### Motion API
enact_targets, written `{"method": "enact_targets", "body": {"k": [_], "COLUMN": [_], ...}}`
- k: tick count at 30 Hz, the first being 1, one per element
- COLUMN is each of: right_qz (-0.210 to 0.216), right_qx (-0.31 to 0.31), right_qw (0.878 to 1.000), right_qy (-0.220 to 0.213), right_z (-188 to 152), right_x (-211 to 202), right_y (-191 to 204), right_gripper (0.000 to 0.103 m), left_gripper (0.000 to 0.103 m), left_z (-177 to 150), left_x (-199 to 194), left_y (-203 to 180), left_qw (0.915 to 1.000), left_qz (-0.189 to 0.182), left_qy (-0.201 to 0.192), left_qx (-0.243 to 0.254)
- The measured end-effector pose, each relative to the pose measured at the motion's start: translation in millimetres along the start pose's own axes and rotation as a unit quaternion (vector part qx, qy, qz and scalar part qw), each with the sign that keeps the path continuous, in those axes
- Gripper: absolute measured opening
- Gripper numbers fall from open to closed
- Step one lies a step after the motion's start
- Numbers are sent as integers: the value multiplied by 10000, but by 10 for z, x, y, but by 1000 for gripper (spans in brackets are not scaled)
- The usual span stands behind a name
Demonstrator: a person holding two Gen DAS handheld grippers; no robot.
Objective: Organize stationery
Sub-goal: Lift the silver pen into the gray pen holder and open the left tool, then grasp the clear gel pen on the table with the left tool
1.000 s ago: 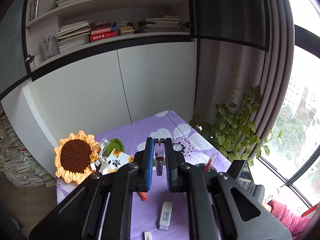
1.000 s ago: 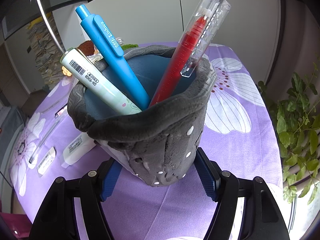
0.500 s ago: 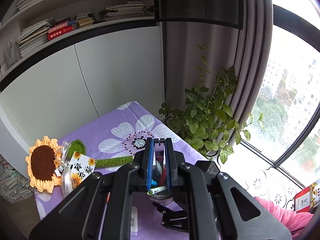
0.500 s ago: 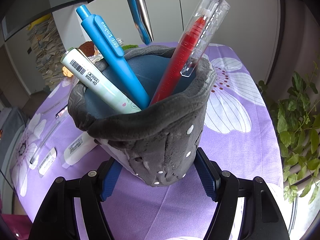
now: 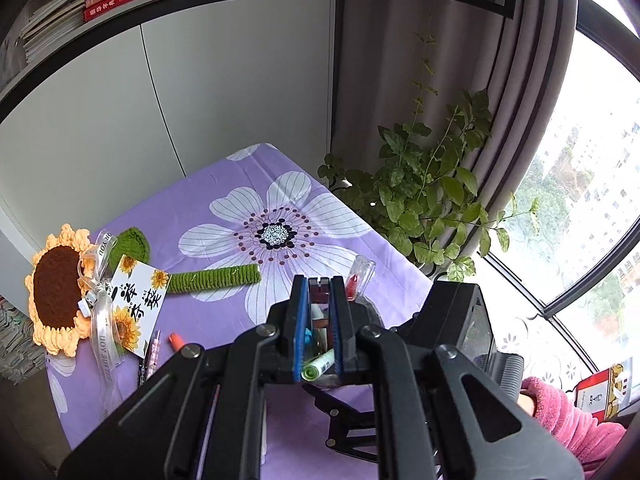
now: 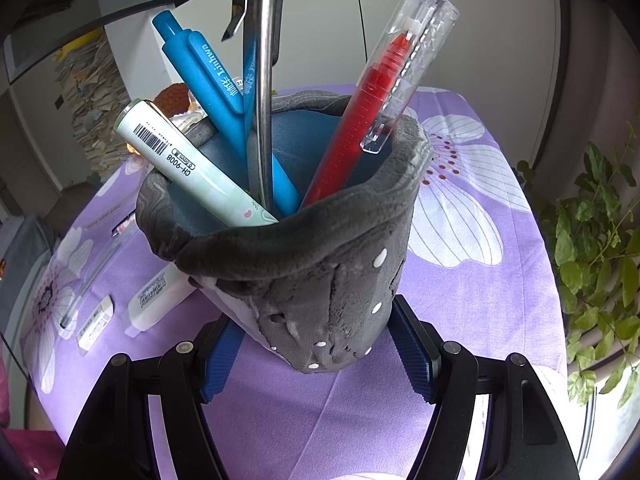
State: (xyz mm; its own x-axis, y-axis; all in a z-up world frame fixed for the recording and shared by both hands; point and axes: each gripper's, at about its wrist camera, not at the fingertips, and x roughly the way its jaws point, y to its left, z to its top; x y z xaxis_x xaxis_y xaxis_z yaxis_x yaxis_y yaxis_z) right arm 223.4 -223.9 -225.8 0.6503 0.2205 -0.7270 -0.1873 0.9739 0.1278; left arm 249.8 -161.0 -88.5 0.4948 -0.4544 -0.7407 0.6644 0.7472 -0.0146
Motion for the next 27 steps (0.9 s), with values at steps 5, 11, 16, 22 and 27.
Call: {"method": "enact_targets", "body": {"k": [5, 11, 16, 22, 27], "right_qz": [3, 10, 10, -6, -33], "right_qx": [2, 6, 7, -8, -27], "right_qw": [10000, 10000, 10000, 10000, 10000], "right_qy": [3, 2, 2, 6, 13], "right_z": [0, 1, 0, -2, 0], "right_x": [5, 10, 14, 15, 36], "right_y": [-7, -10, -9, -9, 0], "right_gripper": [72, 72, 72, 72, 72], "left_gripper": [12, 17, 17, 17, 17], "left_z": [-40, -224, -582, -1085, -1322], "left_x": [-101, -428, -538, -368, -136], "left_y": [93, 476, 1018, 1359, 1378], "left_qw": [9998, 9971, 9871, 9756, 9732], "left_qz": [-69, 349, 939, 1279, 1264], "left_qy": [-56, -304, -147, 446, 867], "left_qx": [-177, -610, -1289, -1728, -1716]}}
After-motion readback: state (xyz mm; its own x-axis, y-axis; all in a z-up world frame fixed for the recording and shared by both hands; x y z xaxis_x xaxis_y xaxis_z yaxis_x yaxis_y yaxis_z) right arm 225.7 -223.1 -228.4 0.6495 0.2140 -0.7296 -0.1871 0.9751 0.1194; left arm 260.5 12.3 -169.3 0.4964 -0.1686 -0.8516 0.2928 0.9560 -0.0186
